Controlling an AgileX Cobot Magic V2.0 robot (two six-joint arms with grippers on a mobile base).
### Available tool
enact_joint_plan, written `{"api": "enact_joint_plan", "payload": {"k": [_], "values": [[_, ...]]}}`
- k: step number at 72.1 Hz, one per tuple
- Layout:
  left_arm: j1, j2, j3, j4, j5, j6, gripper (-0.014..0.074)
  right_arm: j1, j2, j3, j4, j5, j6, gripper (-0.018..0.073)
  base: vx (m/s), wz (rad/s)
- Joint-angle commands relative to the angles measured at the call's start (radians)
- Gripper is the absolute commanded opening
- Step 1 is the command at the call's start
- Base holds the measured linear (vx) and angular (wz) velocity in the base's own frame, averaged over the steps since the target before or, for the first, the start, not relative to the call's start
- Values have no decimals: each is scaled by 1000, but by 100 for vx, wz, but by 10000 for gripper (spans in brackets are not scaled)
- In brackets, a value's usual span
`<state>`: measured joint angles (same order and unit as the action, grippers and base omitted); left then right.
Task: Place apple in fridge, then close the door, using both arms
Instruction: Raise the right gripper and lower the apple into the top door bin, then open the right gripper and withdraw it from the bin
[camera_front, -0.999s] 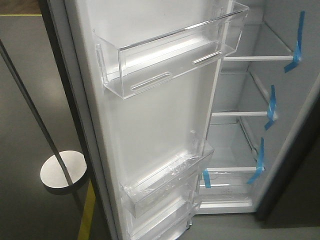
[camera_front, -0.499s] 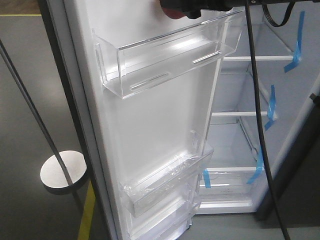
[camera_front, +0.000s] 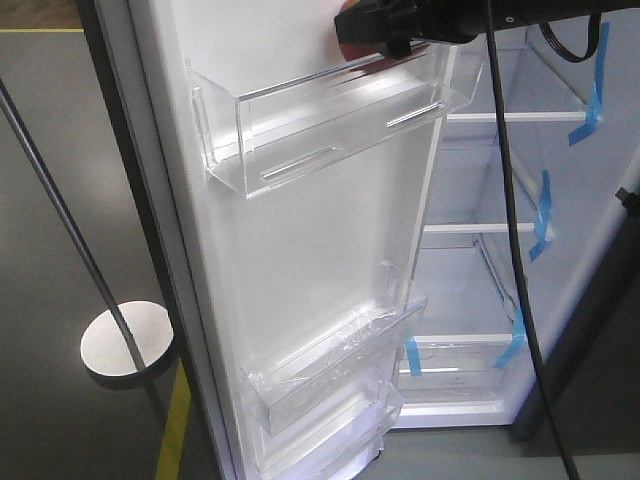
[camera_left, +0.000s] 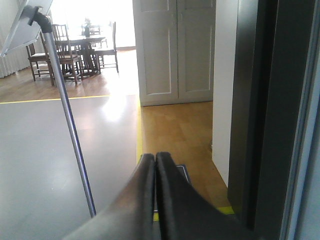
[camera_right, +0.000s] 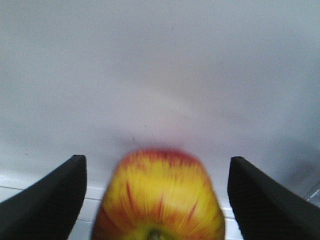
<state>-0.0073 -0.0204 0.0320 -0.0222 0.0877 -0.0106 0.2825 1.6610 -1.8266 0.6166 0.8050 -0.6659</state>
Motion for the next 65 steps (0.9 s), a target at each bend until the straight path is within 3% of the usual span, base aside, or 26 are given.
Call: {"api": "enact_joint_plan", "payload": {"k": [1,9,31,50,65], "values": [[-6,-6,-1,-7,-82,-2,-6,-3,-61,-32,20,-40,17,651,0,0],[-6,-6,-1,-7,-82,-2,-6,-3,-90,-32,20,-42,22,682,0,0],[-6,-6,-1,-7,-82,-2,-6,-2,-213,11,23,63,68,648,0,0],[-6,-6,-1,-7,-82,-2,-6,-2,-475,409,86,-104,-14,636,0,0],[-6,-6,-1,-7,-82,-2,-6,-2,-680,672,85,-149,15,629,0,0]]}}
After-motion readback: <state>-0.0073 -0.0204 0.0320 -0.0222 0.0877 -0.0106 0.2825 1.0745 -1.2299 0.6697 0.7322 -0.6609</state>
